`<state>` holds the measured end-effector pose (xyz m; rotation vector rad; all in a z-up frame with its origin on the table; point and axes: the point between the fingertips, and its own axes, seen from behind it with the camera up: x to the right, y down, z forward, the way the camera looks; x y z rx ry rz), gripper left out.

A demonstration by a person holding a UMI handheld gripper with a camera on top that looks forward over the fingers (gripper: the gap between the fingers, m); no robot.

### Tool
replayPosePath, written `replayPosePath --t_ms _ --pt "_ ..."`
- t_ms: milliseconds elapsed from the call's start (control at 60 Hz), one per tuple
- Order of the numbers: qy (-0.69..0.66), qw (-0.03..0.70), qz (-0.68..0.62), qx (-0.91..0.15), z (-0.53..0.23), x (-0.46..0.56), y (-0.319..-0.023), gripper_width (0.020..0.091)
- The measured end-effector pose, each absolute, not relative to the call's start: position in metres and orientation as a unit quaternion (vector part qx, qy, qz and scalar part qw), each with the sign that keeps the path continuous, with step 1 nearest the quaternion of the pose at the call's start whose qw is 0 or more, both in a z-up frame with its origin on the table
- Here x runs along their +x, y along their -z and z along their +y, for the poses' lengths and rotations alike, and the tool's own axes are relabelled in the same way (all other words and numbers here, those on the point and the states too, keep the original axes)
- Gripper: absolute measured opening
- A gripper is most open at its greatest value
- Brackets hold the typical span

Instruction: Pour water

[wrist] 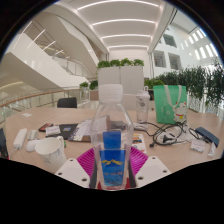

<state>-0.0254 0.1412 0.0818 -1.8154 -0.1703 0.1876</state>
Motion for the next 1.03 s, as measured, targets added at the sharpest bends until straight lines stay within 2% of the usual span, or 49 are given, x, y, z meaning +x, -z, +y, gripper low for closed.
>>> replayPosePath --t_ms 83,183,350,400,467,500,700,900,1033 --pt "-0.074 0.592 -0.085 -0.798 0.132 -0.028 -0.059 0.0455" --pt "-0.077 0.601 -0.076 -0.792 0.131 -0.025 -0.062 0.0457" --pt "-0.069 0.572 -0.054 -0.816 0.123 -0.021 -0.059 0.0543" --pt "-0.072 0.562 -0.043 -0.823 0.115 -0.018 -0.063 0.0629" --pt "-0.079 0.553 -0.03 -0.829 0.099 -0.018 -0.075 0.0816" --pt "-0.077 0.55 -0.021 -0.831 0.088 -0.016 -0.082 0.0851" --pt "-0.018 0.548 0.026 -0.836 -0.006 -0.014 -0.139 0.0833" --pt "0.036 0.554 0.005 -0.832 -0.113 -0.056 -0.199 0.0834" --pt "0.04 0.546 0.0 -0.837 -0.169 -0.085 -0.225 0.0835"
